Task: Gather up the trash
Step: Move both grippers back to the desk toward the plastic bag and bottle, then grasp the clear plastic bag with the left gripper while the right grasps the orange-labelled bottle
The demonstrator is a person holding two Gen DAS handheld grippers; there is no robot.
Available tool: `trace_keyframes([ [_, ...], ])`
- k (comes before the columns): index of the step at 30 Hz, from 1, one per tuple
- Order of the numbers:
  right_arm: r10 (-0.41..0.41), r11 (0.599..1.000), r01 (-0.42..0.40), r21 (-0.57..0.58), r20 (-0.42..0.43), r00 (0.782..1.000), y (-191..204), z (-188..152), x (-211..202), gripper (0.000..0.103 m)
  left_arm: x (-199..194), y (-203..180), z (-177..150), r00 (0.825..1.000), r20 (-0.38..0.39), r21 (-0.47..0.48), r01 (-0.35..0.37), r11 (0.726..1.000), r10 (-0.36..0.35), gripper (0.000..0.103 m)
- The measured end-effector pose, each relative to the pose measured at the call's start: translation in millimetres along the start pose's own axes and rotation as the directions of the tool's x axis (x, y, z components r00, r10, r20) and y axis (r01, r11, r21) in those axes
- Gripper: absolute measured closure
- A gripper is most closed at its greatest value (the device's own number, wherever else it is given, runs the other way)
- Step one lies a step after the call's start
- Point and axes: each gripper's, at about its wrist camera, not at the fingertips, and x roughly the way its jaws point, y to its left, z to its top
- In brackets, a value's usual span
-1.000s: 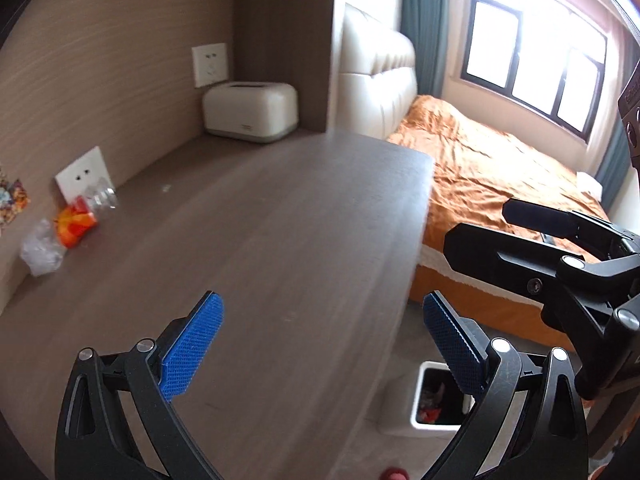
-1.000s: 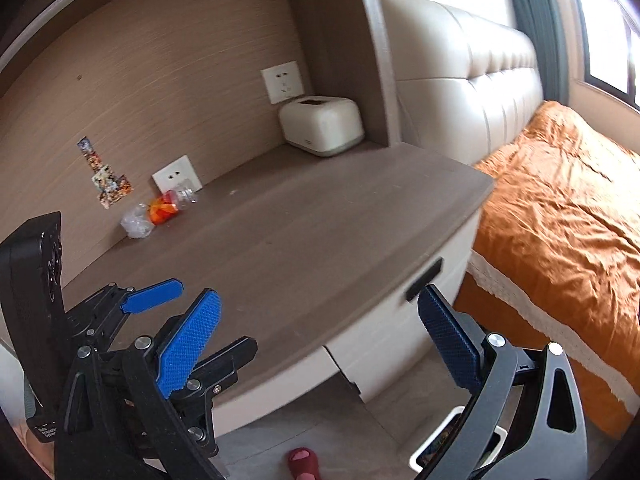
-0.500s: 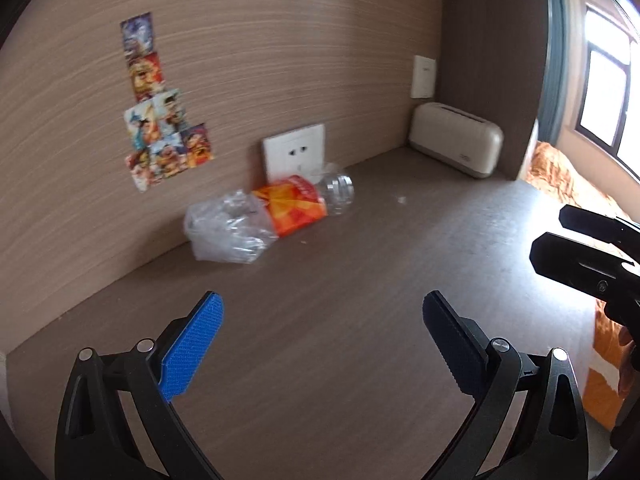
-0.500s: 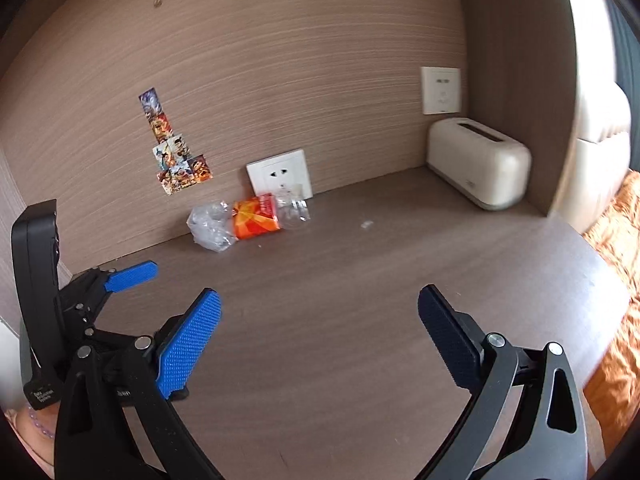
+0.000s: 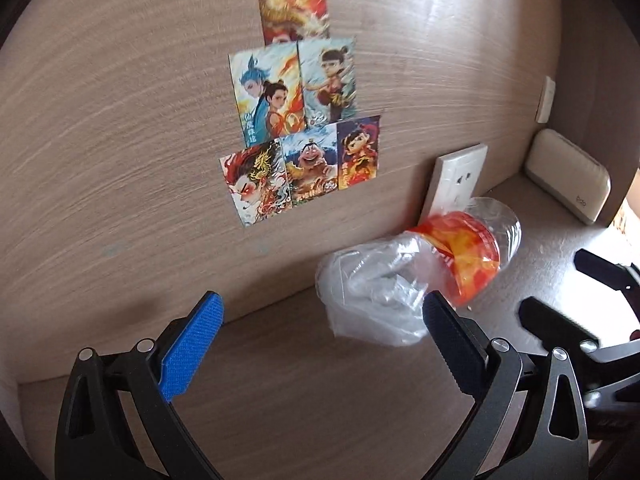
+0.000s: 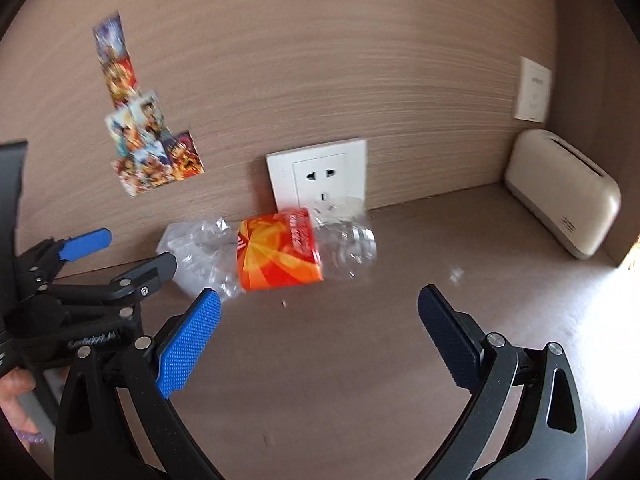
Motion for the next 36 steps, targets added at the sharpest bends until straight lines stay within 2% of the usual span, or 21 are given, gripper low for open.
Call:
trace_keyframes([
  [2, -0.005, 1.0, 0.005, 0.007, -0.008, 1.0, 2.6, 3.8, 12.5, 0.005, 12.7, 7.0, 4.3, 1.0, -0.025, -0.016, -0.004, 1.0, 0.004, 0.006],
  [4, 0.046, 0.998, -0.045, 0.036, -0.024, 0.999, -0.9, 6.7, 22.4, 0.005, 24.1, 17.2, 6.8, 0.996, -0.061, -0.066, 0.054, 0.996, -0.058, 0.006],
  [5, 0.069, 0.996, -0.067, 0.058, -0.031, 0.997, -5.3, 7.8, 26.7, 0.005, 29.1, 23.5, 6.3, 0.99, -0.075, -0.11, 0.108, 0.988, -0.117, 0.006],
  [6, 0.061, 0.996, -0.058, 0.067, -0.045, 0.997, -8.8, 8.4, 31.9, 0.005, 34.4, 28.1, 4.9, 0.984, -0.09, -0.135, 0.144, 0.98, -0.156, 0.006],
  [8, 0.059, 0.997, -0.055, 0.051, -0.072, 0.996, -12.0, 8.6, 39.3, 0.005, 40.4, 29.9, 1.2, 0.978, -0.102, -0.139, 0.164, 0.977, -0.179, 0.007],
  [13, 0.055, 0.998, -0.055, 0.004, -0.075, 0.996, -11.3, 9.2, 42.2, 0.005, 39.6, 30.4, -5.5, 0.975, -0.098, -0.14, 0.184, 0.973, -0.198, 0.006],
  [20, 0.08, 0.997, -0.079, 0.011, -0.09, 0.993, -11.8, 12.1, 51.1, 0.005, 36.1, 44.4, -9.8, 0.971, -0.132, -0.156, 0.179, 0.971, -0.2, 0.008],
  [23, 0.065, 0.998, -0.066, -0.007, -0.134, 0.989, -14.7, 11.8, 65.1, 0.004, 35.4, 44.3, -7.1, 0.974, -0.132, -0.158, 0.163, 0.974, -0.185, 0.007],
  [26, 0.013, 0.999, -0.018, -0.036, -0.119, 0.993, -12.2, 14.7, 66.9, 0.005, 34.0, 43.0, -7.1, 0.977, -0.131, -0.157, 0.147, 0.977, -0.168, 0.007],
  [29, -0.014, 1.0, 0.011, -0.029, -0.1, 0.995, -16.4, 17.1, 66.7, 0.005, 35.7, 29.6, -1.5, 0.975, -0.125, -0.15, 0.167, 0.975, -0.186, 0.007],
  [32, -0.031, 0.999, 0.025, -0.048, -0.126, 0.992, -22.6, 20.8, 76.4, 0.005, 35.0, 18.9, 1.8, 0.975, -0.114, -0.138, 0.173, 0.975, -0.189, 0.008],
  [34, -0.051, 0.995, 0.039, -0.091, -0.137, 0.989, -22.7, 24.6, 83.9, 0.005, 38.0, 11.7, 3.0, 0.975, -0.122, -0.127, 0.172, 0.977, -0.188, 0.014],
  [36, -0.078, 0.989, 0.061, -0.132, -0.124, 0.989, -18.2, 29.6, 92.9, 0.005, 39.9, 5.1, 3.8, 0.973, -0.125, -0.111, 0.179, 0.978, -0.193, 0.015],
])
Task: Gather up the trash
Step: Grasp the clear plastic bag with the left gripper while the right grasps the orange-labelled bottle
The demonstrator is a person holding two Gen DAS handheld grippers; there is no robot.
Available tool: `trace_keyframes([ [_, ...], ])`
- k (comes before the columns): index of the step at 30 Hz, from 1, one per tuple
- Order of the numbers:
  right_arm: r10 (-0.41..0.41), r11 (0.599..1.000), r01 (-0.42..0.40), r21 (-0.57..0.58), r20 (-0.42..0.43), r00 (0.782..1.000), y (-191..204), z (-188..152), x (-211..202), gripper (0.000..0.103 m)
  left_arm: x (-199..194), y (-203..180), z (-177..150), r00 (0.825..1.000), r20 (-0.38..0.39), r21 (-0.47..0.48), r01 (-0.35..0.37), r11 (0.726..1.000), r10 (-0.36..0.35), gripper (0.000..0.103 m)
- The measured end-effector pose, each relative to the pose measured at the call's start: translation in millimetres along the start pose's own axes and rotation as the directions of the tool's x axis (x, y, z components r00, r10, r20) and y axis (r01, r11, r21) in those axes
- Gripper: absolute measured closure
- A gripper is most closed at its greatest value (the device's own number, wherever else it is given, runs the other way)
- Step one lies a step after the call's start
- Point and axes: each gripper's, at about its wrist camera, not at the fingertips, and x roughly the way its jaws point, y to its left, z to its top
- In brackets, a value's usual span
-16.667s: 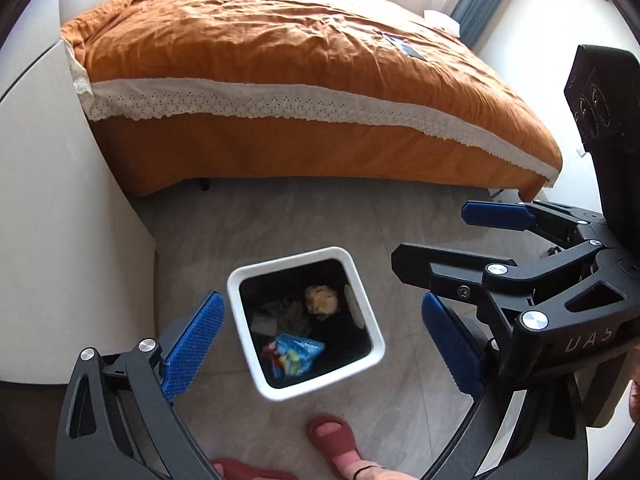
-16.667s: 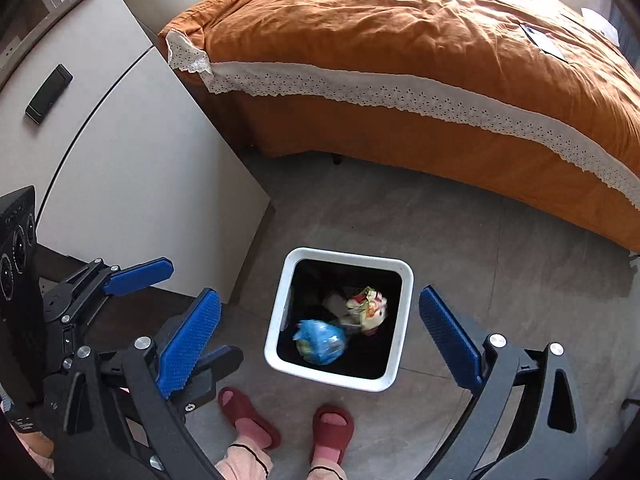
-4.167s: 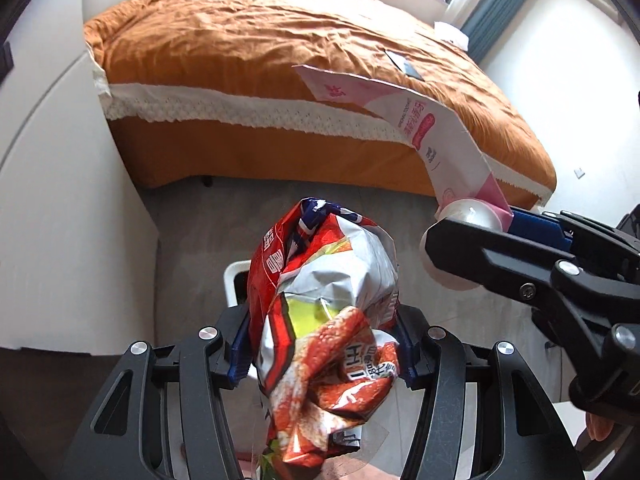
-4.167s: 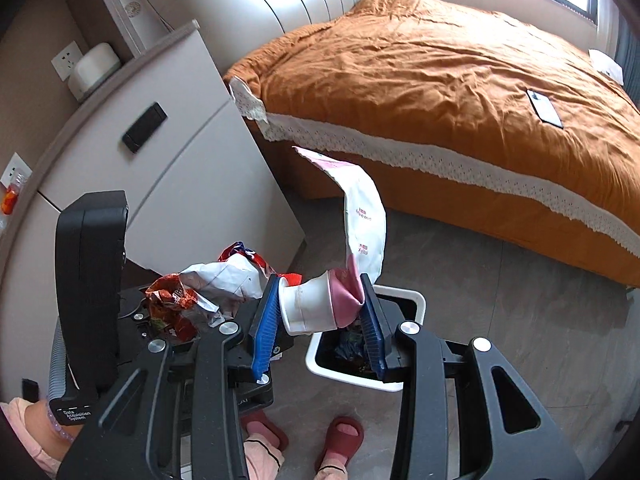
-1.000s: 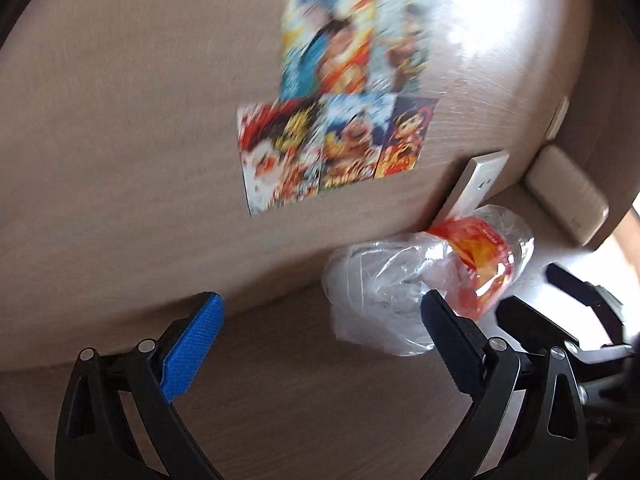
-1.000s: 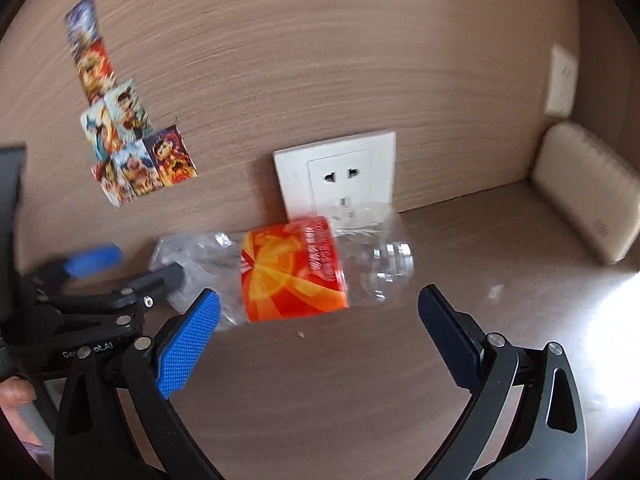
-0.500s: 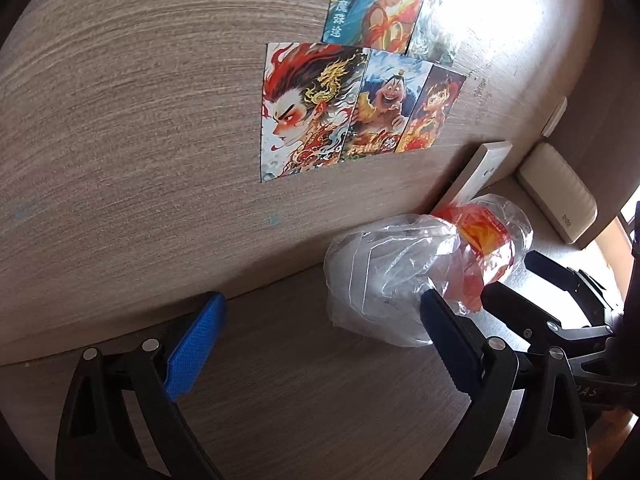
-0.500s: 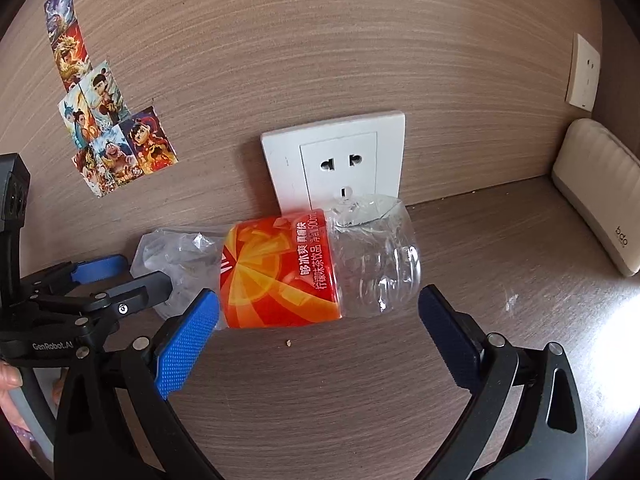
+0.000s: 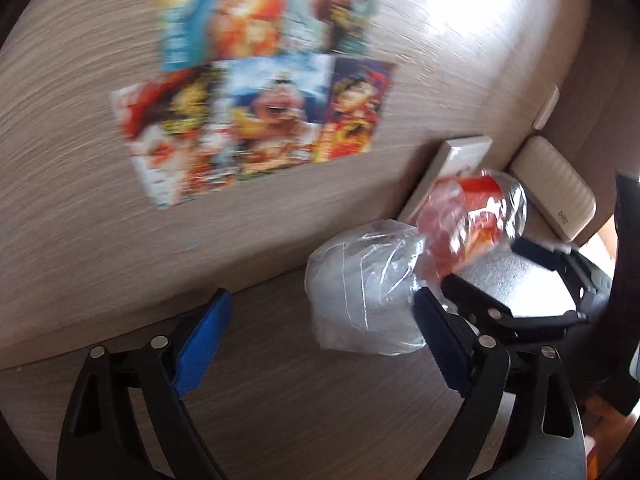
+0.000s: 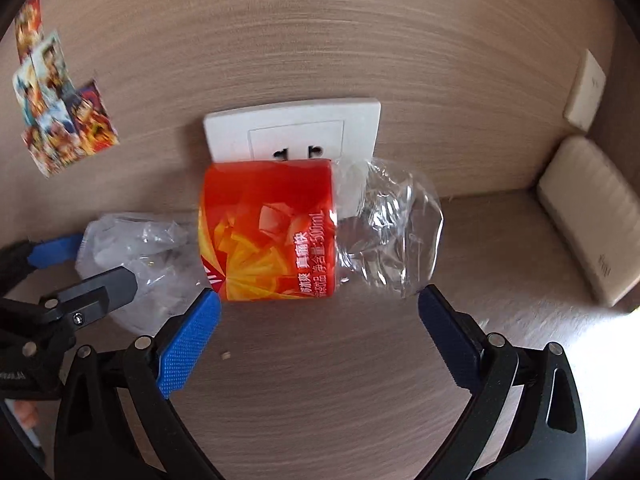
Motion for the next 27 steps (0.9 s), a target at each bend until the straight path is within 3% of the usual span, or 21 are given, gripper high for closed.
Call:
trace_keyframes([
  [7, -0.025, 0.992, 0.025, -0.122, 0.005, 1.0, 8.3, 8.0, 8.4, 0.004, 2.7, -1.6, 3.4, 1.0, -0.001, 0.025, 0.013, 1.0, -0.013, 0.018],
  [14, -0.031, 0.999, 0.032, -0.036, 0.023, 0.999, 7.5, 18.4, 18.1, 0.005, -0.5, 8.6, -0.8, 1.0, 0.0, 0.02, 0.025, 0.999, -0.025, 0.018],
  [15, -0.045, 0.999, 0.045, -0.009, 0.026, 0.999, 3.2, 21.0, 20.9, 0.007, -0.1, 8.7, -0.3, 1.0, 0.005, 0.021, 0.03, 0.999, -0.03, 0.022],
  [16, -0.046, 0.999, 0.045, 0.018, 0.026, 0.999, -0.8, 23.3, 23.5, 0.018, 2.9, 6.8, 1.5, 0.999, 0.004, 0.019, 0.039, 0.999, -0.039, 0.032],
  [20, -0.078, 0.994, 0.075, 0.085, 0.032, 0.996, -12.5, 27.4, 25.4, 0.026, 15.4, -6.2, 6.3, 0.998, 0.009, 0.018, 0.055, 0.998, -0.055, 0.06],
  [21, -0.09, 0.992, 0.086, 0.09, 0.035, 0.995, -15.5, 25.8, 24.0, 0.038, 16.5, -10.8, 7.5, 0.999, 0.016, 0.021, 0.048, 0.999, -0.048, 0.066],
  [27, -0.051, 0.984, 0.043, 0.172, 0.041, 0.998, -48.3, 14.2, 11.9, 0.064, 12.3, -31.3, 10.9, 0.998, 0.033, 0.027, 0.046, 0.999, -0.047, 0.073],
])
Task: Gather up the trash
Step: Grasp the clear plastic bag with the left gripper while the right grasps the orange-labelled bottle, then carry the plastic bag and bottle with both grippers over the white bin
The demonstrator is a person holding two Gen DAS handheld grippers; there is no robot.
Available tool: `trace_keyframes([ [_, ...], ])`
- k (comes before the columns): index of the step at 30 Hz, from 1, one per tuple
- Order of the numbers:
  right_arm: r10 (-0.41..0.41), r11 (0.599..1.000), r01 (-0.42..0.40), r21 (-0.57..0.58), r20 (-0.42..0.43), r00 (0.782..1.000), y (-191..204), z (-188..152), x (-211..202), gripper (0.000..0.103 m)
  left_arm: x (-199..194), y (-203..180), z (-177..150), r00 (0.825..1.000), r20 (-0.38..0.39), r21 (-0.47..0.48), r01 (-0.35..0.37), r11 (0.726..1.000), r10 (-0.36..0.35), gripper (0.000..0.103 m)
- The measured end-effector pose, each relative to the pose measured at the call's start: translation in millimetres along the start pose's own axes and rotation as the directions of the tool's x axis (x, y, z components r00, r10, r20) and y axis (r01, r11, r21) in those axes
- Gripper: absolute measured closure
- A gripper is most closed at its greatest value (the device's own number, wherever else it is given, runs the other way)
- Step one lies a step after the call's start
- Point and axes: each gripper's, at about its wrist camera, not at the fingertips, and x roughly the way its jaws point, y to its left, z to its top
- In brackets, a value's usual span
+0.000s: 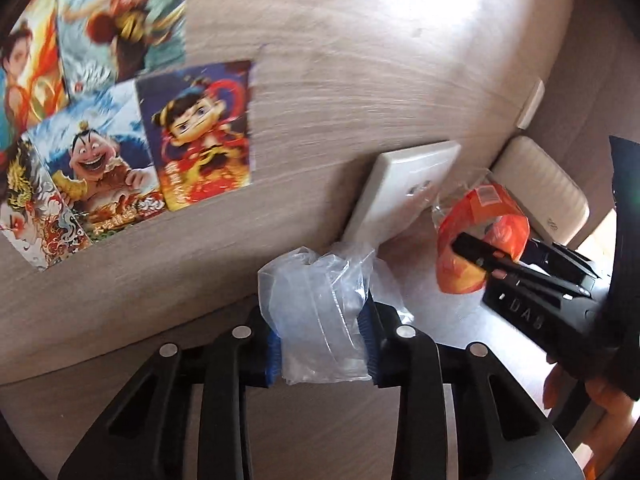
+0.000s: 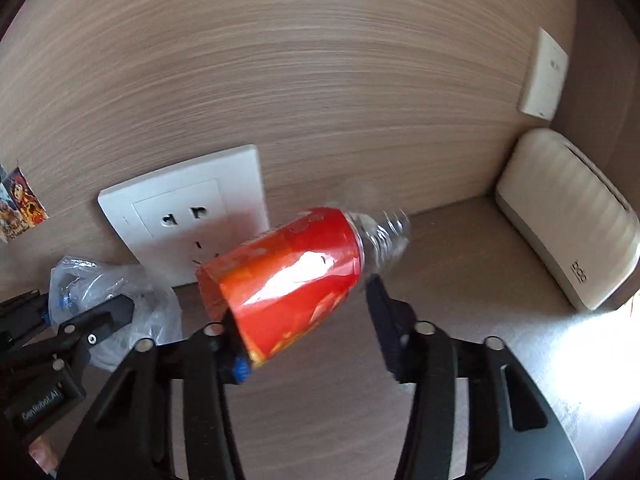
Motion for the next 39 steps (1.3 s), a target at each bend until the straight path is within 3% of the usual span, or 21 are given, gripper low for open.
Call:
trace_keyframes([
  [2, 0.004, 1.0, -0.005, 0.028, 0.015, 1.0, -20.8, -8.9, -16.1, 0.092, -6.2, -3.6, -1.8, 1.0, 0.002, 0.01, 0.015, 1.0, -0.015, 0.074],
  [4, 0.051, 0.996, -0.052, 0.075, 0.021, 0.999, -38.0, -12.3, -27.1, 0.099, -21.4, -3.5, -5.7, 0.999, 0.011, 0.023, 0.039, 0.999, -0.039, 0.074],
  [11, 0.095, 0.988, -0.106, 0.111, 0.104, 0.99, -60.3, -28.9, -85.0, 0.1, -71.1, -19.3, -11.3, 0.996, 0.07, 0.092, 0.049, 0.995, -0.056, 0.074],
  [16, 0.116, 0.982, -0.142, 0.122, 0.196, 0.974, -48.1, -44.0, -135.6, 0.1, -120.1, -33.2, -18.0, 0.991, 0.122, 0.131, 0.047, 0.99, -0.063, 0.074],
  [24, 0.083, 0.979, -0.134, 0.151, 0.302, 0.95, -64.4, -62.9, -239.1, 0.1, -182.8, -89.3, -32.8, 0.976, 0.179, 0.235, 0.081, 0.969, -0.125, 0.074],
  [29, 0.01, 0.979, -0.077, 0.19, 0.327, 0.945, -92.1, -96.0, -300.4, 0.1, -187.1, -158.5, -45.0, 0.969, 0.159, 0.306, 0.135, 0.942, -0.191, 0.074],
  [34, -0.085, 0.967, 0.01, 0.254, 0.284, 0.955, -128.7, -143.4, -350.3, 0.1, -193.8, -221.7, -76.7, 0.959, 0.096, 0.369, 0.213, 0.904, -0.265, 0.074],
  [39, -0.182, 0.933, 0.097, 0.348, 0.224, 0.957, -169.3, -198.0, -393.2, 0.099, -200.1, -287.9, -123.9, 0.934, -0.006, 0.442, 0.322, 0.837, -0.357, 0.074],
])
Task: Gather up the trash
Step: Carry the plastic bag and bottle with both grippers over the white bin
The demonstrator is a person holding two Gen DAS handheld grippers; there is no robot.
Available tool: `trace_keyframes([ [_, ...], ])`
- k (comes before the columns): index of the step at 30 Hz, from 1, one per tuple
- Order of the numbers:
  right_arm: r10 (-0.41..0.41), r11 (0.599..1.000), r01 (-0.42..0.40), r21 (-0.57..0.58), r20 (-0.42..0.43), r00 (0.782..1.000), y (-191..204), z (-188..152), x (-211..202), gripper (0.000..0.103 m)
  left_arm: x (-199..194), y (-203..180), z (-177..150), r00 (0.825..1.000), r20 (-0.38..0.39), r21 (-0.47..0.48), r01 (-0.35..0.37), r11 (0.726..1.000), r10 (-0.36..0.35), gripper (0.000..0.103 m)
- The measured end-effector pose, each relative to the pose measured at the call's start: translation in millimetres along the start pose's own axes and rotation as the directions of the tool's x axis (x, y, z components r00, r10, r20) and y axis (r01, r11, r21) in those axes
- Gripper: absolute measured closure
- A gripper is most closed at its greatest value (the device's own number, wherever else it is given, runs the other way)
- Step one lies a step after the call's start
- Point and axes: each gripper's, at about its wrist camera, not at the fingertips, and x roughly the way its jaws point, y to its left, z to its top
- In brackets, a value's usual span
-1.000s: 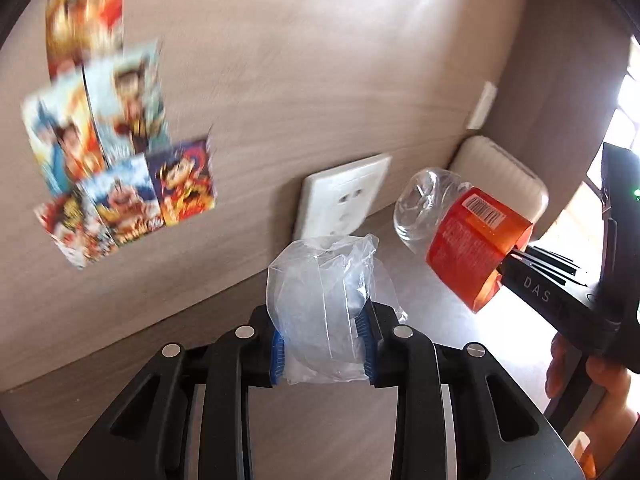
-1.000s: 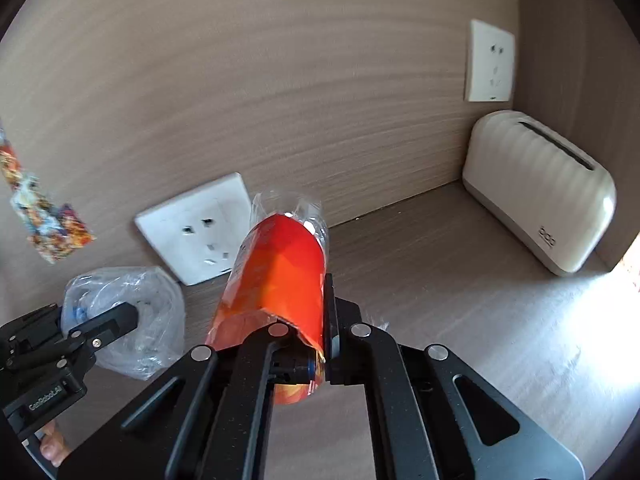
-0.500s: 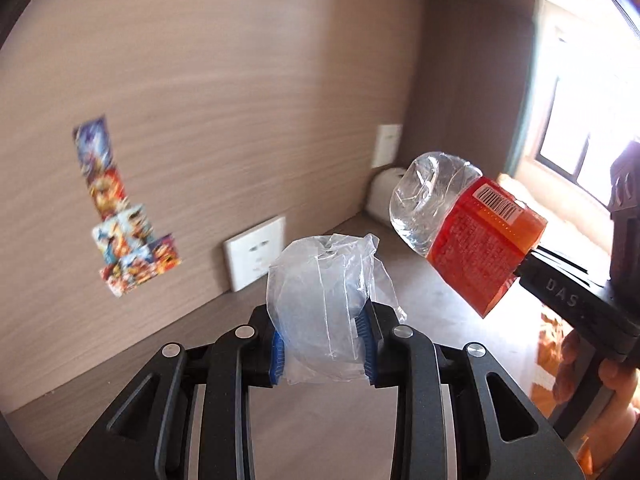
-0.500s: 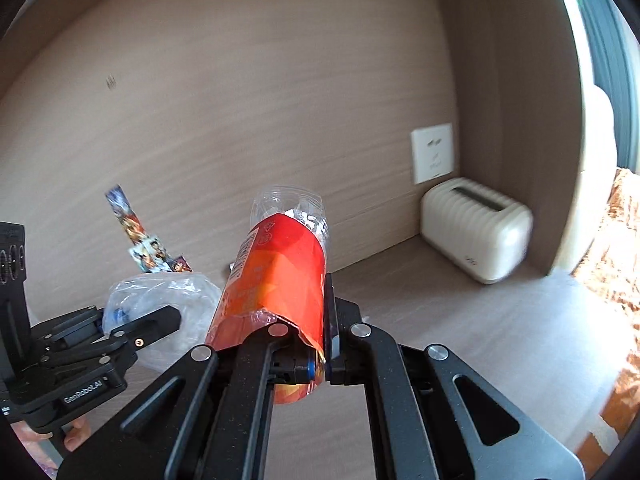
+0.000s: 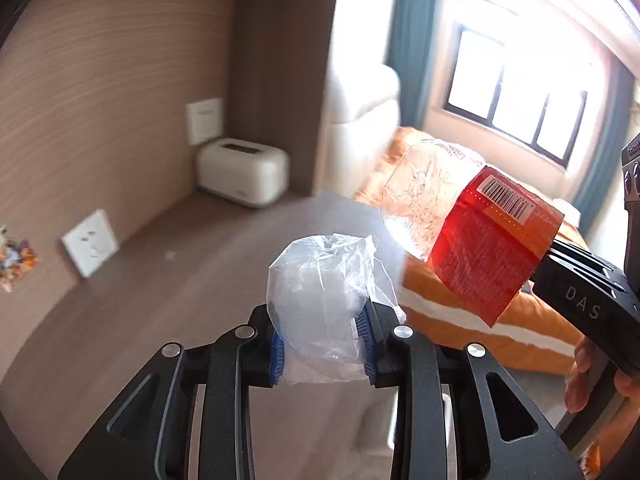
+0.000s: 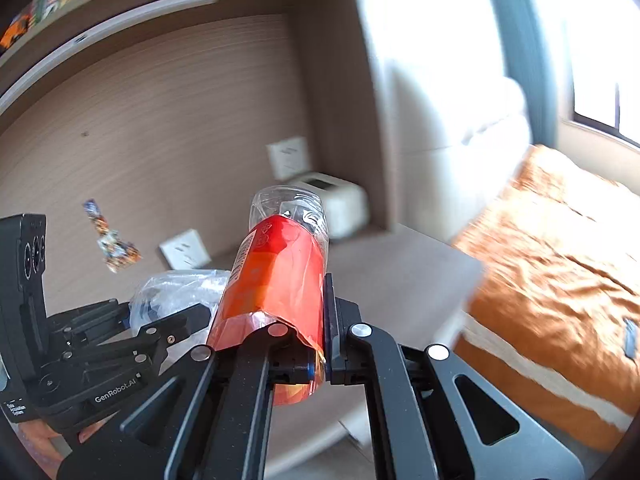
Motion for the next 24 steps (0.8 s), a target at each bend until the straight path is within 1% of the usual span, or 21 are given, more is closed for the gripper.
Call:
trace_keyframes([
  [2, -0.045, 0.998, 0.045, 0.033, -0.021, 0.999, -24.3, -13.1, -16.9, 0.099, 4.7, -27.7, -11.1, 0.999, -0.022, 0.025, 0.048, 0.999, -0.048, 0.074],
  [4, -0.095, 0.993, 0.098, 0.067, -0.041, 0.995, -48.9, -28.3, -33.9, 0.099, 17.5, -59.0, -21.9, 0.993, -0.057, 0.053, 0.103, 0.993, -0.1, 0.074],
  [8, -0.168, 0.976, 0.18, 0.119, -0.101, 0.981, -89.0, -58.6, -55.1, 0.099, 41.8, -116.3, -45.7, 0.976, -0.136, 0.11, 0.186, 0.976, -0.17, 0.074],
  [11, -0.213, 0.961, 0.234, 0.15, -0.144, 0.966, -114.6, -81.2, -66.5, 0.099, 60.7, -152.6, -64.2, 0.957, -0.195, 0.147, 0.244, 0.959, -0.214, 0.073],
  [13, -0.24, 0.947, 0.27, 0.174, -0.172, 0.955, -131.9, -96.2, -73.1, 0.098, 74.2, -174.1, -77.8, 0.941, -0.236, 0.162, 0.286, 0.945, -0.244, 0.073],
  [16, -0.276, 0.922, 0.323, 0.215, -0.22, 0.935, -160.2, -122.2, -78.9, 0.098, 93.2, -203.5, -99.4, 0.91, -0.293, 0.183, 0.353, 0.918, -0.292, 0.073],
  [17, -0.282, 0.915, 0.334, 0.226, -0.232, 0.931, -166.9, -130.3, -79.1, 0.098, 97.2, -210.9, -105.4, 0.904, -0.305, 0.188, 0.366, 0.912, -0.3, 0.073],
  [19, -0.297, 0.902, 0.361, 0.236, -0.269, 0.916, -180.2, -146.7, -74.3, 0.098, 113.4, -222.9, -118.8, 0.885, -0.343, 0.197, 0.395, 0.897, -0.315, 0.073],
  [22, -0.298, 0.884, 0.387, 0.261, -0.323, 0.898, -201.0, -173.6, -64.6, 0.098, 140.2, -238.2, -141.3, 0.862, -0.401, 0.21, 0.416, 0.885, -0.31, 0.073],
  [24, -0.305, 0.87, 0.414, 0.268, -0.367, 0.879, -214.9, -195.7, -52.1, 0.098, 162.3, -245.0, -158.9, 0.846, -0.443, 0.216, 0.421, 0.881, -0.296, 0.073],
])
